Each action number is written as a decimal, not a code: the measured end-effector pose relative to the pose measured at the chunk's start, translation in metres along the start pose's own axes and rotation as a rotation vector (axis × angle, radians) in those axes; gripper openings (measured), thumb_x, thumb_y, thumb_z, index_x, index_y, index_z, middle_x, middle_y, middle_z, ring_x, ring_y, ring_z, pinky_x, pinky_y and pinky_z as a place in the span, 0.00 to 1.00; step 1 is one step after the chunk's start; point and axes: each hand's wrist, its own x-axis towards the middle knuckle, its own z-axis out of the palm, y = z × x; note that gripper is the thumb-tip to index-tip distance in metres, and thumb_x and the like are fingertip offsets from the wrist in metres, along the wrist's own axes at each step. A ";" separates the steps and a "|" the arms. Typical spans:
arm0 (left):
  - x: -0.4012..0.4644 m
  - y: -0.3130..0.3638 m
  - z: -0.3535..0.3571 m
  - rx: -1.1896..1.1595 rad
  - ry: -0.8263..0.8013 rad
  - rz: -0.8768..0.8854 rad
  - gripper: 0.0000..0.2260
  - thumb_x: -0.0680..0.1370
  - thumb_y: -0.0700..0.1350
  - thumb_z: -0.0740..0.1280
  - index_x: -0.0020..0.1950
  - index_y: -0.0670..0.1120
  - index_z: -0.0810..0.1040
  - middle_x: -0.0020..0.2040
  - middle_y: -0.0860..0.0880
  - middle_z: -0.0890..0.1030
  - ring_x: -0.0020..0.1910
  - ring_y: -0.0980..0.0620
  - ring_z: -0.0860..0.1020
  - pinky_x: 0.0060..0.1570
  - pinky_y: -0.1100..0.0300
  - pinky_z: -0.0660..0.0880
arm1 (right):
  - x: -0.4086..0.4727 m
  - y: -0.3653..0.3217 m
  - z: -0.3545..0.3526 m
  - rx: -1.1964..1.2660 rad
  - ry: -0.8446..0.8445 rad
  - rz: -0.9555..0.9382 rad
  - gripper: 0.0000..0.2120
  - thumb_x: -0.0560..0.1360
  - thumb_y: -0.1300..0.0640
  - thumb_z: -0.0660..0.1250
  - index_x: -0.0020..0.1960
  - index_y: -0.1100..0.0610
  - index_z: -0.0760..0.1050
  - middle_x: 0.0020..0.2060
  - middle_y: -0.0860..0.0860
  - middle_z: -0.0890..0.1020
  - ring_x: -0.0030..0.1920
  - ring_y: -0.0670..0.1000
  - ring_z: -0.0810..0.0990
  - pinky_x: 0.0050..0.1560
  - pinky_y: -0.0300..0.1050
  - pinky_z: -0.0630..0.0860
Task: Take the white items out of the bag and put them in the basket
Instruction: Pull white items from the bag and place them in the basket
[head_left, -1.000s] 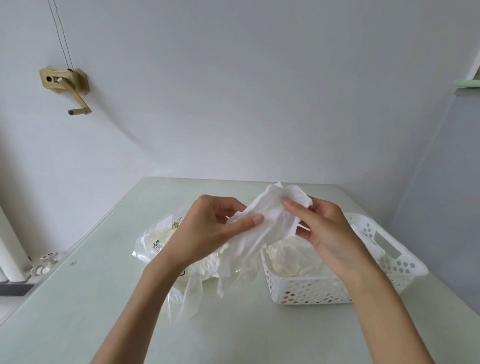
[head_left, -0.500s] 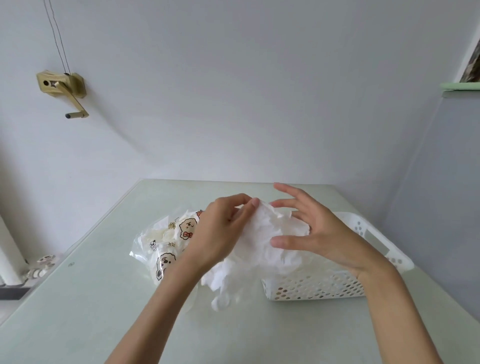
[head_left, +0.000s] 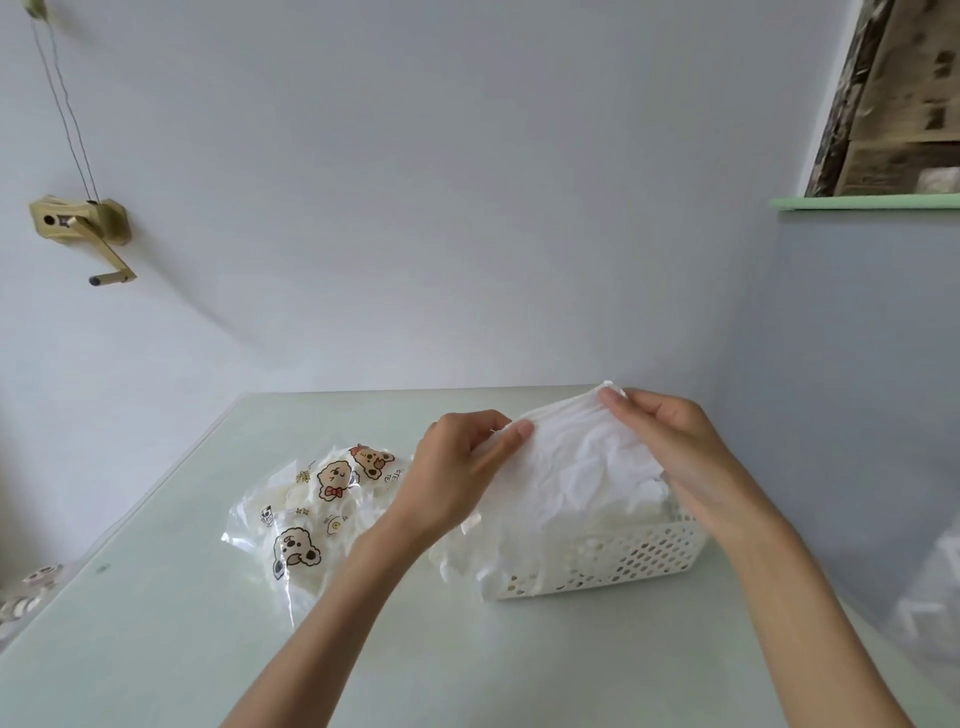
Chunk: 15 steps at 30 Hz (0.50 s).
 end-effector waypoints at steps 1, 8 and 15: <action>0.004 -0.001 0.006 -0.005 -0.007 0.006 0.19 0.78 0.59 0.63 0.35 0.47 0.76 0.30 0.43 0.73 0.30 0.51 0.69 0.35 0.56 0.67 | 0.003 0.001 -0.006 0.012 0.028 -0.001 0.15 0.75 0.45 0.67 0.49 0.56 0.83 0.47 0.54 0.83 0.50 0.55 0.80 0.58 0.50 0.73; 0.023 0.011 0.038 -0.060 -0.146 0.021 0.18 0.81 0.50 0.61 0.41 0.39 0.80 0.31 0.52 0.74 0.30 0.56 0.67 0.34 0.63 0.65 | 0.030 -0.003 -0.039 -0.125 0.231 -0.055 0.13 0.78 0.50 0.65 0.45 0.60 0.82 0.37 0.57 0.77 0.39 0.53 0.75 0.46 0.48 0.72; 0.049 0.011 0.044 -0.026 -0.013 -0.035 0.06 0.75 0.46 0.72 0.48 0.47 0.86 0.41 0.53 0.86 0.42 0.61 0.83 0.48 0.62 0.79 | 0.059 0.011 -0.058 -1.135 0.449 -0.625 0.09 0.79 0.56 0.65 0.44 0.58 0.81 0.24 0.51 0.76 0.30 0.57 0.74 0.47 0.47 0.70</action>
